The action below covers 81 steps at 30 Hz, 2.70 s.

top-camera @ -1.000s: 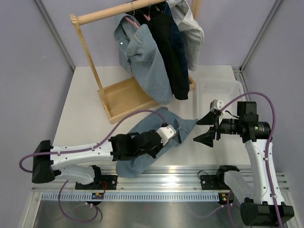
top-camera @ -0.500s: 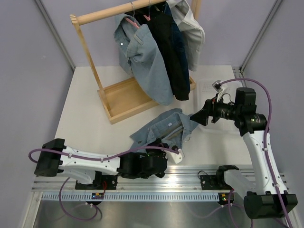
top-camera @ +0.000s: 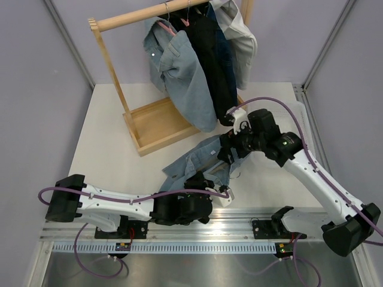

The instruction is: Remove the skirt from the hanger

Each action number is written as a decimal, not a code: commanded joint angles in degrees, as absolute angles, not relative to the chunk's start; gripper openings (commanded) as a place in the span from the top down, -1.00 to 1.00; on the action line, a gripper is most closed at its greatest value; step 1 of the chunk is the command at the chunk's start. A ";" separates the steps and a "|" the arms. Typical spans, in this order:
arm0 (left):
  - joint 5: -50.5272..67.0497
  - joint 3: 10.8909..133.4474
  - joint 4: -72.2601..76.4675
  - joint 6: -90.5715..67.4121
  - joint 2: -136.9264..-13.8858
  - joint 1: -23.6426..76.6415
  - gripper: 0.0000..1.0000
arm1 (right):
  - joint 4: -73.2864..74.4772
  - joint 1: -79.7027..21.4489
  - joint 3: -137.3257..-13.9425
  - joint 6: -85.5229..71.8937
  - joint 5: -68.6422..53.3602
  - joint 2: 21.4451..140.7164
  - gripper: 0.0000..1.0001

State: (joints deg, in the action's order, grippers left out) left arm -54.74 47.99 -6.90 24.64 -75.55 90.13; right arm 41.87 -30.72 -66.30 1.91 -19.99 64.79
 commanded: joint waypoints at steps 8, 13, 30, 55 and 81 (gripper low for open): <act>-57.39 50.54 -4.13 24.61 -71.81 90.53 1.00 | 44.47 -41.04 -72.86 8.96 9.04 72.06 -0.59; -57.65 50.54 -4.65 24.79 -70.93 90.44 1.00 | 46.84 -42.71 -76.28 12.39 14.84 76.98 -0.52; -56.95 50.01 -12.56 16.02 -67.15 90.35 1.00 | 43.25 -41.84 -78.05 16.43 22.41 73.05 0.70; -52.91 47.64 -28.48 1.67 -42.72 90.35 1.00 | 30.85 -1.32 -70.93 17.66 -11.31 68.64 1.00; -40.88 37.27 -4.49 -13.80 -29.27 76.12 1.00 | 32.34 -0.88 -62.93 17.40 -44.38 73.21 0.99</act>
